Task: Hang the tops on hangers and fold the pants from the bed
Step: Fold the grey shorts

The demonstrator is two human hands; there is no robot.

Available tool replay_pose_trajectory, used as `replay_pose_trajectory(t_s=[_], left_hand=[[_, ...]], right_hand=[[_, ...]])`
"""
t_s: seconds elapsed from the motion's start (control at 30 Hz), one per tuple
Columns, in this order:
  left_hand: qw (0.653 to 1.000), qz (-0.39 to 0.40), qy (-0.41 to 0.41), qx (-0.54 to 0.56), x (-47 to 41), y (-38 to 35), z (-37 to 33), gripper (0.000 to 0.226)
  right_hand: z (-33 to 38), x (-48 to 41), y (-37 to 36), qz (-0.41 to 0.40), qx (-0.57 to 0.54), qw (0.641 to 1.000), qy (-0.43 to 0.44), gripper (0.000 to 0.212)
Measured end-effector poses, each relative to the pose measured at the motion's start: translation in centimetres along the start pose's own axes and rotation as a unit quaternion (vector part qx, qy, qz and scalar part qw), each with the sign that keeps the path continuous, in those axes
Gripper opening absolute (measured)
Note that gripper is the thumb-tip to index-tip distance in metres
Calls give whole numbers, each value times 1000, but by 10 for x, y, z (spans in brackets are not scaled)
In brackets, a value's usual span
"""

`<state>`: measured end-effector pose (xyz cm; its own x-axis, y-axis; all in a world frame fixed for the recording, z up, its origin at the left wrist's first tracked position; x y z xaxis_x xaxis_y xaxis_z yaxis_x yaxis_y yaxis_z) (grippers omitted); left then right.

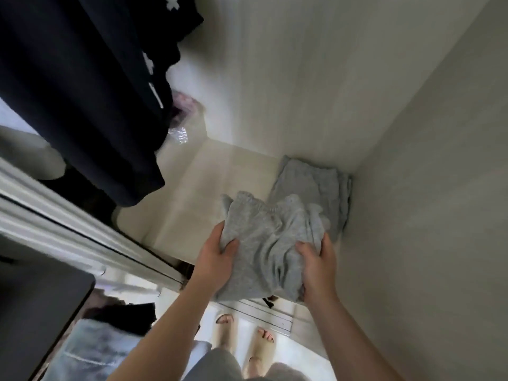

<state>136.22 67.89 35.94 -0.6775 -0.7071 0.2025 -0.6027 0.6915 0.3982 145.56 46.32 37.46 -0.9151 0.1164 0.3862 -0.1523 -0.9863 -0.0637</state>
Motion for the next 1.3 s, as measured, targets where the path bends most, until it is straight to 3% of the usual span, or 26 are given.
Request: replay_pose_trajectory(t_s=[0.33,0.5,0.63,0.77,0.87,0.93,0.97,1.03,1.07,1.17,1.3], left_hand=[[988,150,-24,-1,-112,-114,-24,43],[983,175,-47,30,-181,-177,-47,45],[984,168,-52,13,-232,-218,-39,46],[973,186,84,-110,-253,-235,21,86],[964,192,86,-164,-252,-235,50,84],[973,162,49,-160,-247,-230,48,72],[976,130,10,-173,-245,-225,45,67],[960,49,-129,-244,-235,-218,23,60],[939,25,-211,-270,-226,-221,9,59],[866,73,-395,-298,-204,-256,-16,60],[787,192,-411,-418,-219,-301,15,64]], right_hand=[[4,-105,12,-132,-22,991,7,48],[30,-182,6,-140,-15,988,57,44],[23,-241,14,-184,73,978,70,39],[-35,-269,35,-205,210,955,-34,58],[-50,-261,38,-246,260,934,-11,66],[-47,-244,30,-266,361,892,58,80],[-43,-235,21,-255,458,844,111,88],[-40,-222,-5,-202,589,744,243,90],[-40,-221,-18,-177,609,716,293,84],[-50,-246,-40,-130,643,690,307,62],[-83,-300,-27,-72,714,660,223,75]])
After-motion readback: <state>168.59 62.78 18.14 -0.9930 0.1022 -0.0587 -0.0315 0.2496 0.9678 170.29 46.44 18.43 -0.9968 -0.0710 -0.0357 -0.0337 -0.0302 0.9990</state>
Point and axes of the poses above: each hand's wrist, its own x-axis away from the middle knuckle, its own y-axis out of the back of the hand, z = x × y, the point moved 8 cm from there along -x, towards the middle knuckle, and after that the axes turned 11 degrees about -z, right-handed, at the moved point
